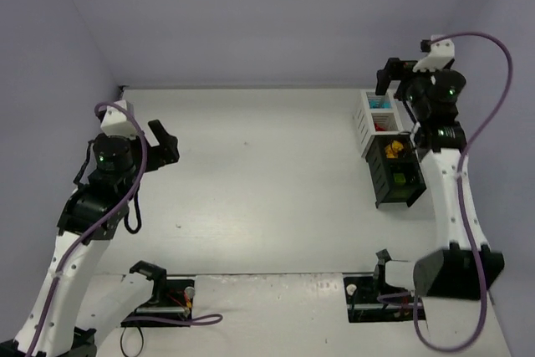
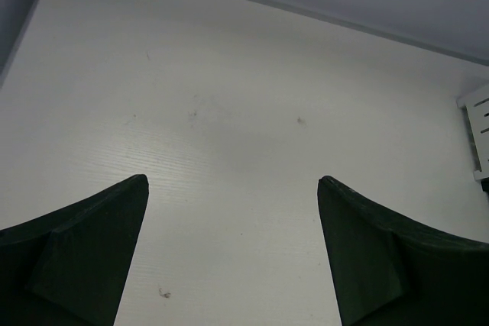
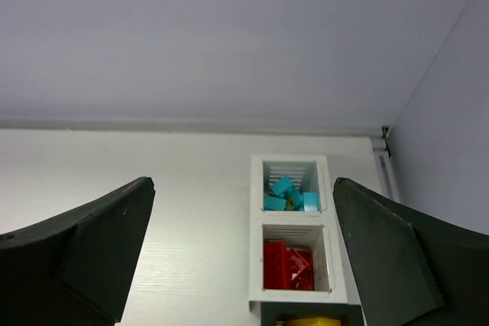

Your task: Sort the legos into containers by color

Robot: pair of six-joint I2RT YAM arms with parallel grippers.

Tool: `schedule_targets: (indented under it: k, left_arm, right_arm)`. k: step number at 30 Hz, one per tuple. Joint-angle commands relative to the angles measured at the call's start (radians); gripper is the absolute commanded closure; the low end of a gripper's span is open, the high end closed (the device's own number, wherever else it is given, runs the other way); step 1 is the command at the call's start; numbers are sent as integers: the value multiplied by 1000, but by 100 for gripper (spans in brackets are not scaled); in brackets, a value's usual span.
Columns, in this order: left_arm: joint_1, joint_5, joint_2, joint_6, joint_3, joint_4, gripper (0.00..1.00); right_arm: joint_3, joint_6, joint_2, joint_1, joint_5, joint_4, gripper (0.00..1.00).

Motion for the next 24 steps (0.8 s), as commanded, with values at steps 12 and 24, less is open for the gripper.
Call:
schedule_targets:
  k: [12,24]
  left_arm:
    - [-4,-59,-109,46,83,-115,14]
    - [-4,-93,-155,21,81,-194,14]
  right_arm:
    - [-295,122,-661,99,-10,-147,0]
    - [-373,162,-794,188,148,-234,0]
